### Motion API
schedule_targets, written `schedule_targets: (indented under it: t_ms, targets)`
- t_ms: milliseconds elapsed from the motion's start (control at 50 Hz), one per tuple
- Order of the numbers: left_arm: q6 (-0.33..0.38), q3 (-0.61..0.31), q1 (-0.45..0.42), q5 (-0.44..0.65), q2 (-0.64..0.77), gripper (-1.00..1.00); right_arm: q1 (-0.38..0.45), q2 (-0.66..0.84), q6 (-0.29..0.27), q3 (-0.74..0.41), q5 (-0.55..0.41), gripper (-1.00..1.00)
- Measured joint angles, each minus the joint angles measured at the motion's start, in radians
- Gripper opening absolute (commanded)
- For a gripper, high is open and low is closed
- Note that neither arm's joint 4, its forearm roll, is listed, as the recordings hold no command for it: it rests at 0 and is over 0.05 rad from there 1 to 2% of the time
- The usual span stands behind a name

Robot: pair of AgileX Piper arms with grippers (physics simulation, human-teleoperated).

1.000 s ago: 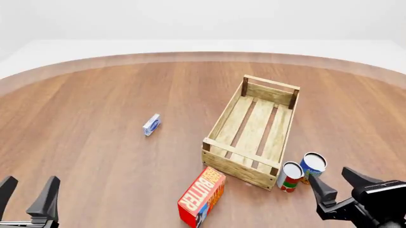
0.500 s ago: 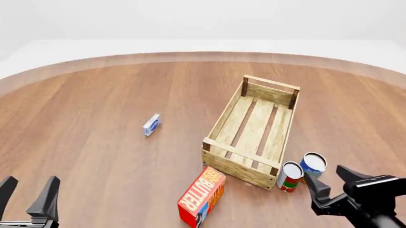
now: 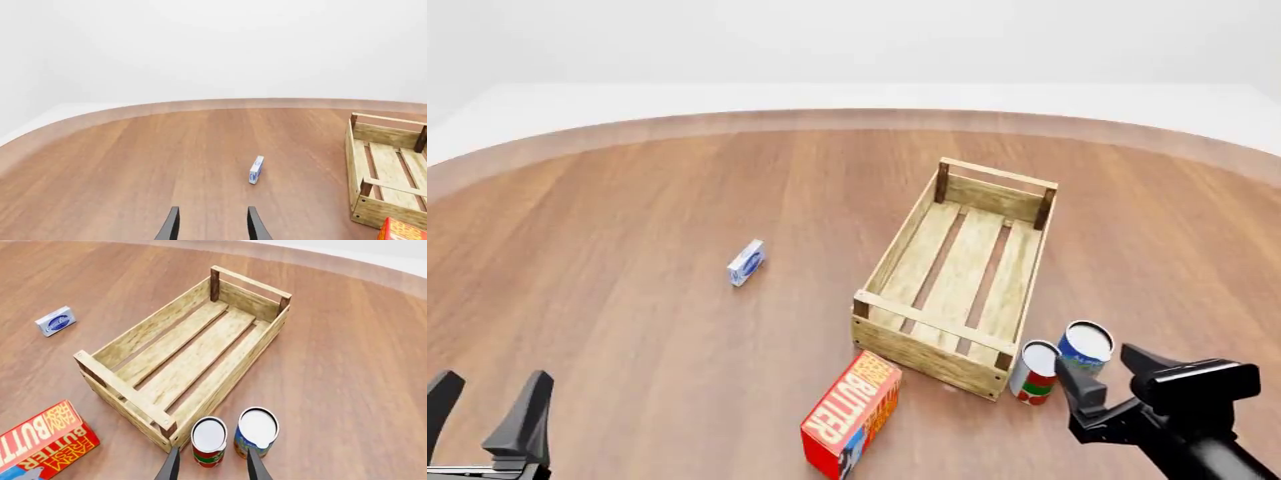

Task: Pick up the tomato sauce, and put it in the wooden tray.

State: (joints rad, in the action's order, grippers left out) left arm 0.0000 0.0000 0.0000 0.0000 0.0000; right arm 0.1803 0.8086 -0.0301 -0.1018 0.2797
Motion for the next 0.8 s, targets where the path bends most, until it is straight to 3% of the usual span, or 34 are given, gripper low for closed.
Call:
schedule_targets:
  t_ms: [800]
  targets:
    - [0.0, 0.0, 0.0, 0.0, 0.0, 1.0, 0.002, 0.172, 0.012, 0.029, 0.176, 1.0]
